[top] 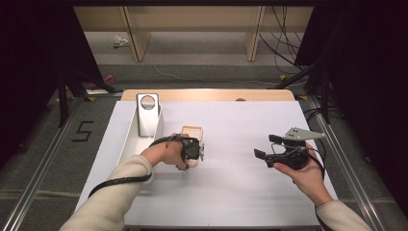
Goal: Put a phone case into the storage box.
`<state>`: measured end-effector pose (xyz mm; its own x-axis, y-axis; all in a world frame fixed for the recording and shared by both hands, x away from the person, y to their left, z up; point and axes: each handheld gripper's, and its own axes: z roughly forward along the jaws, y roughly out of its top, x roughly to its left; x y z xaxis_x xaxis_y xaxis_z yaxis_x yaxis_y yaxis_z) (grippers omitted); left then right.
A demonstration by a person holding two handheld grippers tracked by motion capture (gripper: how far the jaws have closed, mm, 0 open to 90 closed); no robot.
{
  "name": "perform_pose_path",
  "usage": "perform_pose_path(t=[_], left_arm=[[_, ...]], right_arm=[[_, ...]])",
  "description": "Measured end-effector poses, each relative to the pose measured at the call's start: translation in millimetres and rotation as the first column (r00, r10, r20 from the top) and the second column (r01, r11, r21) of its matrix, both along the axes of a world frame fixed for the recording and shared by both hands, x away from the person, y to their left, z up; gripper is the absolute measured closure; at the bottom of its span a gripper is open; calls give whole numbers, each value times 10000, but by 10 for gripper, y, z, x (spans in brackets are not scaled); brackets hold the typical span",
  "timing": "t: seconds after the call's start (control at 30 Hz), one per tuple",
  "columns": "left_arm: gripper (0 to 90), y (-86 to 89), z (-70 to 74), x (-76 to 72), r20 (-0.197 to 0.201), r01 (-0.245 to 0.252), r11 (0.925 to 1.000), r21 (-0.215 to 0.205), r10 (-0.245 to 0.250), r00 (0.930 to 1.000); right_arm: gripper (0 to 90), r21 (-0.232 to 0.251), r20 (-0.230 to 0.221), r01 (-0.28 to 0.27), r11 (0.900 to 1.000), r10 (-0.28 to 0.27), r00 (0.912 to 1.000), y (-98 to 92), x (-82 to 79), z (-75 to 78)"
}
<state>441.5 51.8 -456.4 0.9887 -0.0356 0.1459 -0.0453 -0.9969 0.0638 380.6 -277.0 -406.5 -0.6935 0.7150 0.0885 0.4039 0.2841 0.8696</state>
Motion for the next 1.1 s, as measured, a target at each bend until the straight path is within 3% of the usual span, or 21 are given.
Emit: perform_pose_path(t=[0.33,0.7,0.93,1.1], left_arm=[[717,-10,4,-5,-183,133,9998,130,-131,9997],[796,-24,10,-15,-117,373,9990,234,-370,9992],[850,-1,6,-36,-118,248,9997,-37,-248,9996],[863,-2,6,-57,-8,367,9993,-14,-367,9993]], right_arm=[[164,-6,-12,-1,10000,1,10000,2,0,-2],[165,-9,-24,-5,10000,5,10000,0,-1,-4],[164,-11,-26,-3,10000,3,10000,4,-2,-4],[164,-4,-8,-7,10000,7,10000,6,-2,-4]])
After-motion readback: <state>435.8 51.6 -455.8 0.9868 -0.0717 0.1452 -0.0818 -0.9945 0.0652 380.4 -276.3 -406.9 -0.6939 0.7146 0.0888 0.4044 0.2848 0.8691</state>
